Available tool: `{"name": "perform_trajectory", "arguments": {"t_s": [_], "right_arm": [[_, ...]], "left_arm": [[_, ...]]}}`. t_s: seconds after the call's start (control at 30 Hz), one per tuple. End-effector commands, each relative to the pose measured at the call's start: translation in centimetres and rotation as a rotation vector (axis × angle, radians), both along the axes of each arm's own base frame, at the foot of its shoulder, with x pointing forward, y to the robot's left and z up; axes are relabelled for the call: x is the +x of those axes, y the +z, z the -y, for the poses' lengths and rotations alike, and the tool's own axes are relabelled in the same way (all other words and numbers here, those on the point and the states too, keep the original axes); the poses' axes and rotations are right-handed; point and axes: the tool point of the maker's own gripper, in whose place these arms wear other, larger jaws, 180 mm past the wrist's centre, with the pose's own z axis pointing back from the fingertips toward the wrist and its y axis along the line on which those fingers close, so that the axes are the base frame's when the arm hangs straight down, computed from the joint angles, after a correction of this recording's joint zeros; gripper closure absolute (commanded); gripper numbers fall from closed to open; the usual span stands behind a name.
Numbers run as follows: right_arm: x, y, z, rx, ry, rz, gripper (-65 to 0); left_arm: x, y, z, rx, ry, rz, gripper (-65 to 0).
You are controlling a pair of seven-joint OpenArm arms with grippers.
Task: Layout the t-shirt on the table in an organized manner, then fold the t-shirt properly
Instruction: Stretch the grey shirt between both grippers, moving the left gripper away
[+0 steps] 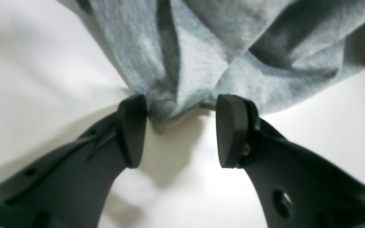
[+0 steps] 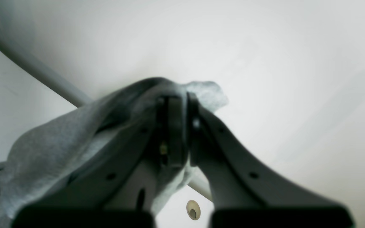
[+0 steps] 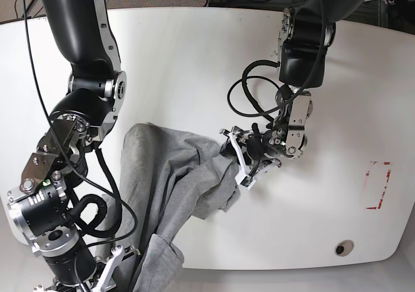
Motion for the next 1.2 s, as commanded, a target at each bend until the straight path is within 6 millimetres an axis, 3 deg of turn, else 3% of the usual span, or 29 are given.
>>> {"name": "perform_trajectory", "arguments": {"t_s": [0.0, 0.13, 0.27, 0.4, 0.5, 0.63, 0.8, 1.1, 1.17], "right_arm": [[-0.5, 2.4, -0.2, 0.013, 0.015, 0.072, 0.0], [-0.5, 2.4, -0.2, 0.014, 0.014, 0.072, 0.0], [-0.5, 2.4, -0.2, 0.014, 0.014, 0.072, 0.0], [-0.5, 2.4, -0.1, 0.012, 0.010, 0.070, 0.0], [-0.4, 2.4, -0.1, 0.012, 0.008, 0.070, 0.0], [-0.4, 2.0, 0.1, 0.010, 0.003, 0.063, 0.0], [-0.4, 1.6, 0.5, 0.009, -0.006, 0.054, 0.0], [-0.4, 1.4, 1.2, -0.003, -0.023, 0.048, 0.0], [-0.4, 0.9, 1.4, -0.006, -0.026, 0.038, 0.0]], "left_arm": [[0.8, 0.6, 0.5, -0.003, -0.014, 0.013, -17.4], [0.8, 0.2, 1.1, -0.004, -0.039, 0.015, -0.1], [0.4, -0.8, 1.0, -0.018, -0.028, -0.017, -1.7], [1.1, -0.2, 0.0, -0.048, 0.022, -0.006, -1.1], [2.5, 1.9, -1.1, -0.071, 0.069, 0.054, -1.1], [2.3, 4.3, -2.0, -0.051, 0.080, 0.124, -1.1], [2.6, 9.9, -3.4, -0.002, 0.088, 0.281, -1.1], [1.7, 18.5, -8.3, 0.114, 0.165, 0.489, -1.1], [1.4, 20.3, -10.3, 0.151, 0.204, 0.526, -1.1]]}}
